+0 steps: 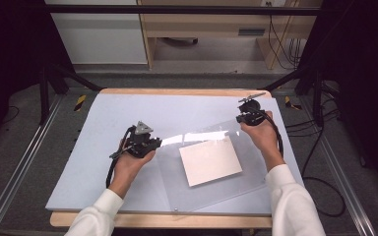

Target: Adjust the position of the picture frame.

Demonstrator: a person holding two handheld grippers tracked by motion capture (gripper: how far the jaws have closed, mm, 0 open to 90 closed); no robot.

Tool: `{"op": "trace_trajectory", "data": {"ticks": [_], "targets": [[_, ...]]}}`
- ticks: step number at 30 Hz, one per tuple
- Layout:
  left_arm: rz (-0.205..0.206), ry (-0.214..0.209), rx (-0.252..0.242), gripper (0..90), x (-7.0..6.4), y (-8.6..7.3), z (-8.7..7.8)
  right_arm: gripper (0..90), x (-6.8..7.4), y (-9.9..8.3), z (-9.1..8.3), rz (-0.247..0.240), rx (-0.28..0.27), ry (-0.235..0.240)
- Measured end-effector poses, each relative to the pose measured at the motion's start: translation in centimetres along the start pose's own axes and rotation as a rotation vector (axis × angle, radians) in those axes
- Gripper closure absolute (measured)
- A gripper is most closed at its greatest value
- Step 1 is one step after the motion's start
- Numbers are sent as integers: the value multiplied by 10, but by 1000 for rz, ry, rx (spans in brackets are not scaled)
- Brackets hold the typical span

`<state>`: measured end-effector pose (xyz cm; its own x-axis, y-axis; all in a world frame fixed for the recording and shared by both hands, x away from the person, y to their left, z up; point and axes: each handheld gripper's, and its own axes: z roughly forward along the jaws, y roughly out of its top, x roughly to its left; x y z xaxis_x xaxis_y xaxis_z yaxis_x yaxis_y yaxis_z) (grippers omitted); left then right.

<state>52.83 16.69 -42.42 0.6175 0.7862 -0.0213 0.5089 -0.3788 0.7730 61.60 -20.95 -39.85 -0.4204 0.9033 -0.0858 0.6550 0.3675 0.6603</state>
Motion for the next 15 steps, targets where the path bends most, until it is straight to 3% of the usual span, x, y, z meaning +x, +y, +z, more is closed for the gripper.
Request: {"op": "trace_trajectory", "data": {"ticks": [15], "targets": [[2, 8, 6, 803, 11, -2, -11, 851, 13, 3, -1, -6, 4, 16]]}}
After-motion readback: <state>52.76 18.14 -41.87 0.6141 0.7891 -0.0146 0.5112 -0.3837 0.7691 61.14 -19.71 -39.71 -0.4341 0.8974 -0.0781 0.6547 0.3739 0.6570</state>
